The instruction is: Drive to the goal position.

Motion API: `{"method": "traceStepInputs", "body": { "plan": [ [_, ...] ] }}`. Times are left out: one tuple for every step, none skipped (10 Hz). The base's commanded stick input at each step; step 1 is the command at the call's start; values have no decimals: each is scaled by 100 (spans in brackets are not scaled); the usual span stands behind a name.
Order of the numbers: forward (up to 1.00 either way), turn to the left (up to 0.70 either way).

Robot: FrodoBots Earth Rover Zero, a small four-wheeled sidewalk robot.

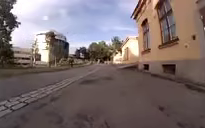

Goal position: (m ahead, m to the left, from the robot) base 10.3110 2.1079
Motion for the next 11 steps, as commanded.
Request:
{"method": "traceStepInputs", "body": {
  "plan": [
    [45, 0],
    [45, 0],
    [45, 0],
    [45, 0],
    [45, 0],
    [45, 0],
    [45, 0],
    [45, 0],
    [45, 0],
    [45, 0],
    [45, 0]
  ]
}}
